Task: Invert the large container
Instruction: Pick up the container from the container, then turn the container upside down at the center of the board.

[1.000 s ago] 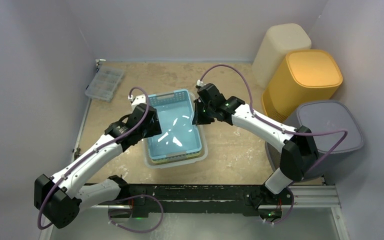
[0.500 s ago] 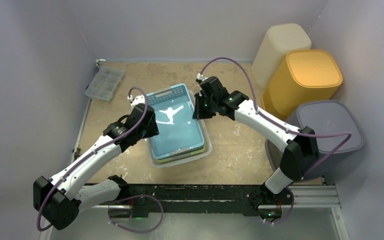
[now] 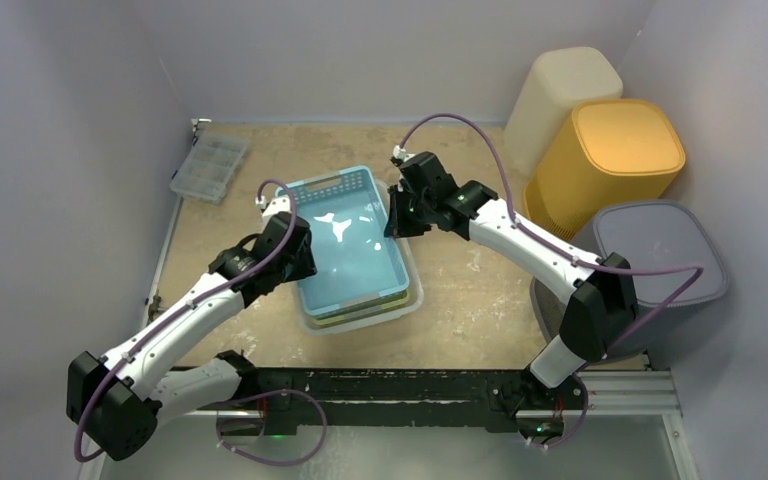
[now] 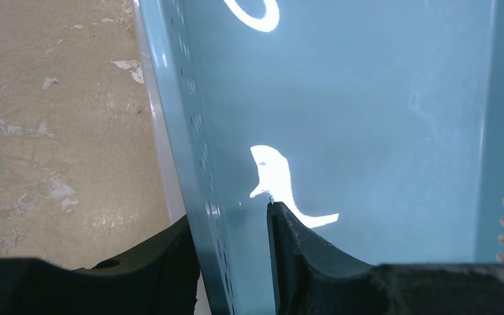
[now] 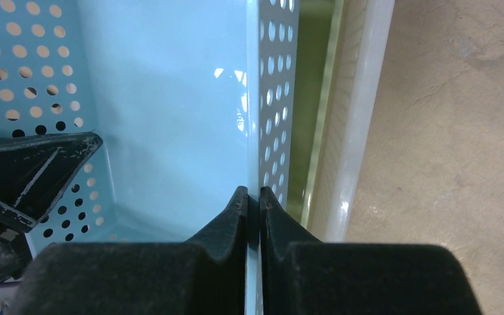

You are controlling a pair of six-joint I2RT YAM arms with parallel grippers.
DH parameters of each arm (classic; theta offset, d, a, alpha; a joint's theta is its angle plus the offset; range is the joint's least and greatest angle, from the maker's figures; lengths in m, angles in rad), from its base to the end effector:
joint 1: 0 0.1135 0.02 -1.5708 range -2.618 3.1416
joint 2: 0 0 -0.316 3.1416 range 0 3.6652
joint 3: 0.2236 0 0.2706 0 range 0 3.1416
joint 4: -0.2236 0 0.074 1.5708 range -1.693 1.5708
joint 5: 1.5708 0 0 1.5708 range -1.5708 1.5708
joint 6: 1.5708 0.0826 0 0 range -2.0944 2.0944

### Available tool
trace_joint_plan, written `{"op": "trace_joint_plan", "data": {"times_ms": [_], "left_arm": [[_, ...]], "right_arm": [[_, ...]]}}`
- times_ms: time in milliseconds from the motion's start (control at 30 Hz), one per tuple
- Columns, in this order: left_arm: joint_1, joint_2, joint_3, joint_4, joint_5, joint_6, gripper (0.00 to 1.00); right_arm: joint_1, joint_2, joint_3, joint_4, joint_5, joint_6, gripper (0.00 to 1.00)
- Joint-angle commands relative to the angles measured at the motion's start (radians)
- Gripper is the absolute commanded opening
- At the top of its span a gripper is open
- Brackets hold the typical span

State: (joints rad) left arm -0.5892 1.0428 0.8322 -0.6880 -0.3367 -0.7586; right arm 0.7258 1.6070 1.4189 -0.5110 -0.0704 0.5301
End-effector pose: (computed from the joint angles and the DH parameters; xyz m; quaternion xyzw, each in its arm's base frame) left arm 0.2031 -0.1029 0.2711 -0.1338 0.9227 -0.0793 0.3528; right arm 0.3115 0.2842 0.3383 -0.1033 0.9002 0.2737 0.3227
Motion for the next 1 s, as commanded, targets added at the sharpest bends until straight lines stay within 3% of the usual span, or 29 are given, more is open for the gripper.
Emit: {"op": "trace_joint_plan", "data": {"times_ms": [0, 367, 767, 967], "left_arm": [[0.003, -0.023, 0.021, 0.03, 0.0, -0.011, 0.39], [0.002, -0.026, 0.064, 0.002, -0.006, -0.008, 0.41], [0.002, -0.033, 0.066, -0.005, -0.01, -0.008, 0.0], [0.002, -0.039, 0.05, 0.008, -0.005, -0.043, 0.0]], "right_arm": [[-0.001, -0.026, 0.02, 0.031, -0.01, 0.006, 0.05], [-0.001, 0.003, 0.037, 0.002, 0.014, 0.011, 0.06], [-0.002, -0.01, 0.043, 0.016, 0.02, 0.038, 0.16], [-0.001, -0.051, 0.032, 0.038, -0.003, 0.075, 0.28]]}}
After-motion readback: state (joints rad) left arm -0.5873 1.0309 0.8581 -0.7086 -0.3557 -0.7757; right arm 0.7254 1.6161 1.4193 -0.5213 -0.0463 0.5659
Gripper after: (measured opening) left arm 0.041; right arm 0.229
